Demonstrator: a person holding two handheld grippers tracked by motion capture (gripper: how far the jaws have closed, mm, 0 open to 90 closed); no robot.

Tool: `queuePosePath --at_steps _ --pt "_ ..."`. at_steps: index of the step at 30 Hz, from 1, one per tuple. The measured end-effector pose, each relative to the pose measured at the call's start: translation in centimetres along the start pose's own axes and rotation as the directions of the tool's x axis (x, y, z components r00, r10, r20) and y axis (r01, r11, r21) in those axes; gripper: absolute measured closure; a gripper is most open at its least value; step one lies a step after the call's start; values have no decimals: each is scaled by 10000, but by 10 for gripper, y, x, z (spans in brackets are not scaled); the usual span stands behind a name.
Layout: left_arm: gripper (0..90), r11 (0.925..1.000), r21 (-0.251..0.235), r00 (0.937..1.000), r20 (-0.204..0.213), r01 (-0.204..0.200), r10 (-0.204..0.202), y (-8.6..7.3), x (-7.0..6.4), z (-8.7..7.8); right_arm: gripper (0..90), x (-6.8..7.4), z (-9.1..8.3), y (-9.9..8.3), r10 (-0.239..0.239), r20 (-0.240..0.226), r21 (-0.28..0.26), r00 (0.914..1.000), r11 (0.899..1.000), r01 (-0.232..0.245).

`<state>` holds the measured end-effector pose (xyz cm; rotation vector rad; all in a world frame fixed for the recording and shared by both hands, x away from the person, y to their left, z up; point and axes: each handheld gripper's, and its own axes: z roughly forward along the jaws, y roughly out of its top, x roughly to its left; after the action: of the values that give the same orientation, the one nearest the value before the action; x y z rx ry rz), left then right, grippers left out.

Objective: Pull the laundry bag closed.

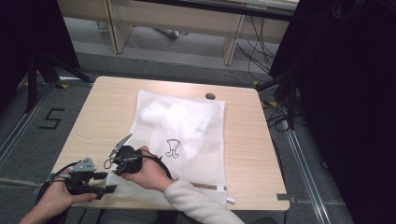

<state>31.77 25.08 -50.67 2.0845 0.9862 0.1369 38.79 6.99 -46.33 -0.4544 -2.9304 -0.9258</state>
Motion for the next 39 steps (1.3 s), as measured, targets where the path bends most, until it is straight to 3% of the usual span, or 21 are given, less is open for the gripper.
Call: queuePosePath --at_steps 5,10,11,15,23,31,33,38,39 --pt "347 9997 -101 9995 219 236 -234 0 0 1 817 0 -9 3 -70 53 -67 10000 10000 70" --pt "359 9997 -10 9995 155 259 -258 1 0 1 817 1 -14 4 -90 127 -145 9999 9999 92" --pt "379 9988 -144 9982 400 457 -451 2 0 2 817 2 -15 4 -109 81 -190 9999 9998 111" --pt "471 9941 -130 9918 706 1080 -1069 2 1 4 817 2 -16 3 -151 128 -207 9998 9997 154" --pt "673 9916 61 9873 926 1294 -1294 5 1 8 817 2 -17 1 -226 101 -139 9997 9996 228" --pt "812 9882 -176 9842 942 1520 -1497 7 -1 5 817 0 -15 -10 -16 62 206 10000 9998 15" --pt "834 9857 -266 9811 1051 1662 -1625 8 -1 5 818 -1 -14 -12 89 76 389 9999 9992 -92" --pt "848 9847 -321 9806 1024 1712 -1672 8 -3 4 821 -2 -14 -16 26 19 496 10000 9988 -27" --pt "850 9836 -312 9789 1081 1776 -1734 8 -3 4 822 0 -15 -17 428 146 762 9990 9961 -437"
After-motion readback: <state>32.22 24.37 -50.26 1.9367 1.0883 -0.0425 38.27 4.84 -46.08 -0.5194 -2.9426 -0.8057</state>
